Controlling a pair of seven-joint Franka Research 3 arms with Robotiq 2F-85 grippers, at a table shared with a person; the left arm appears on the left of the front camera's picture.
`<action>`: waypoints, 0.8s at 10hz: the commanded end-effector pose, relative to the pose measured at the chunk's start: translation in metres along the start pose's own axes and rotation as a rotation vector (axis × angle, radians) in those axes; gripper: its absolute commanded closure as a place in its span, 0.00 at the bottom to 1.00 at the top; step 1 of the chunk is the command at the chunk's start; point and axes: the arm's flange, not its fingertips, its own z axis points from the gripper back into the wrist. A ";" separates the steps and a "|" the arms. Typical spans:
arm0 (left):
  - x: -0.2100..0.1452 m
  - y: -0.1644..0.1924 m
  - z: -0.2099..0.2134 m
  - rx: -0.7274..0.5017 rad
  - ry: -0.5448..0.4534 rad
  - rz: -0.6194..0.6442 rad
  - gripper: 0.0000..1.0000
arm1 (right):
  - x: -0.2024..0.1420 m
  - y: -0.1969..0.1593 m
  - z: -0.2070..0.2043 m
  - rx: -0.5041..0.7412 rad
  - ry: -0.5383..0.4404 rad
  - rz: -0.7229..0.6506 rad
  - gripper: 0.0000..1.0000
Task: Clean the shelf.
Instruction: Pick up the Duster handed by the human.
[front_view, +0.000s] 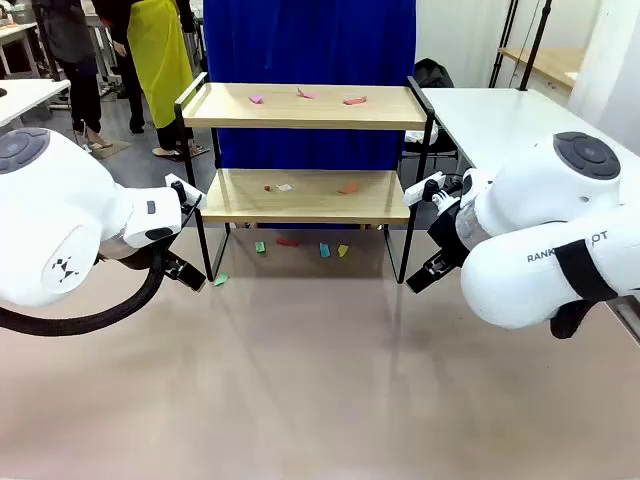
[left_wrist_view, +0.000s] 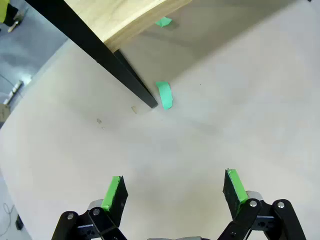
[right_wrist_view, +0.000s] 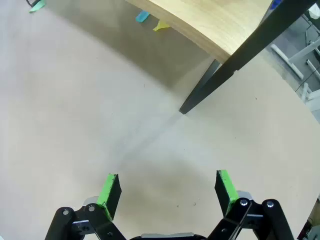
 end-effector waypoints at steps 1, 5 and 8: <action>0.000 0.000 0.000 0.000 0.000 0.000 0.00 | 0.000 0.000 0.000 0.000 0.000 0.000 0.00; 0.000 0.000 0.000 0.000 0.000 0.000 0.00 | 0.000 0.000 0.000 0.000 0.000 0.000 0.00; 0.000 0.000 0.000 0.000 0.000 0.000 0.00 | 0.000 0.000 0.000 0.000 0.000 0.000 0.00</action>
